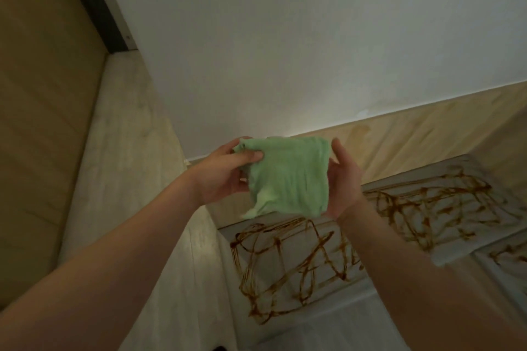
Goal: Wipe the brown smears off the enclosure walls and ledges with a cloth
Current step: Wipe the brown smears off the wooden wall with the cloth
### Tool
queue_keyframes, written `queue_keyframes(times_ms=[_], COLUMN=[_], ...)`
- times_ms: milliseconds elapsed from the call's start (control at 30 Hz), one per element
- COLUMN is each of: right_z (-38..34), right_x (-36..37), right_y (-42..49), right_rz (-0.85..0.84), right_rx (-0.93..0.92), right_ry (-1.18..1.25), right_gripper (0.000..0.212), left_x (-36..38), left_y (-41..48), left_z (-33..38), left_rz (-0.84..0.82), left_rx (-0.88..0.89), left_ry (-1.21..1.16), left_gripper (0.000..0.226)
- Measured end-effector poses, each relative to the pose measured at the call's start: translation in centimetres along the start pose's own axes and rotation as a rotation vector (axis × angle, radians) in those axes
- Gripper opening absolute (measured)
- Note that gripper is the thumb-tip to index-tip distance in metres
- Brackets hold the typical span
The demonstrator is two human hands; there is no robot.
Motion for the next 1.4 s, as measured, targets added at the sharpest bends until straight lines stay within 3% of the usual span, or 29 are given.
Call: queue_keyframes(times_ms=[100,200,267,300,500,600,733,900,1000,1100,1267,1400], right_z=[3.8,7.4,9.1,9.8,11.4,10.8,9.6,11.2,12.9,13.3,13.8,15.9], right_x=[-2.2,-5.1,-7.2,-8.2,-13.9,-16.4,-17.0,-15.7,-16.5,-16.9,-16.0,-16.4], right_y=[0.6,0.9,1.1,1.2,4.3,7.0,11.3,19.3,22.2,23.1,25.0,27.6], right_rz=[-0.019,-0.013,0.087,0.128,0.161,0.233,0.292,0.380,0.677,0.841,0.602,0.605], right_rx=[0.155,0.180,0.190,0.200,0.089,-0.055,-0.261,-0.673,-0.920,-1.201,-1.543,-1.691], right_ry=[-0.006,0.069,0.133,0.128,0.102,-0.123,-0.625,-1.457,-1.878,-1.963,-1.884,-1.840], right_gripper=[0.037,0.021,0.057,0.064,0.058,0.051,0.046,0.059,0.053,0.046,0.035,0.032], left_x=[-0.5,-2.8,-4.1,-4.4,-9.0,-13.9,-18.7,-22.8,-24.2,-26.0,-28.6,-30.7], left_y=[0.9,0.9,0.8,0.9,2.3,2.4,2.5,3.9,3.8,3.7,4.6,5.7], left_z=[-2.7,-5.8,-7.5,-8.2,-11.7,-13.5,-15.6,-18.7,-20.1,-21.5,-23.3,-23.7], left_rz=[0.214,0.479,0.562,0.574,0.708,0.885,1.146,1.208,1.211,1.229,1.187,1.165], left_rx=[-0.107,-0.301,-0.314,-0.311,-0.299,-0.266,-0.016,0.282,0.440,0.536,0.627,0.727], left_ry=[0.145,0.713,0.770,0.747,0.772,0.791,0.687,0.769,0.783,0.771,0.977,1.063], left_gripper=[0.038,0.042,0.041,0.040,0.016,0.015,0.028,0.026,0.025,0.027,0.033,0.032])
Point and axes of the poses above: each hand's wrist, its own y-axis towards the middle knuckle, its own x-axis out of the palm, z = x × y, the point moved 4 cm from there along y, towards the middle knuckle, and after that the axes turned 10 degrees about -z, right-handed, at the moved point
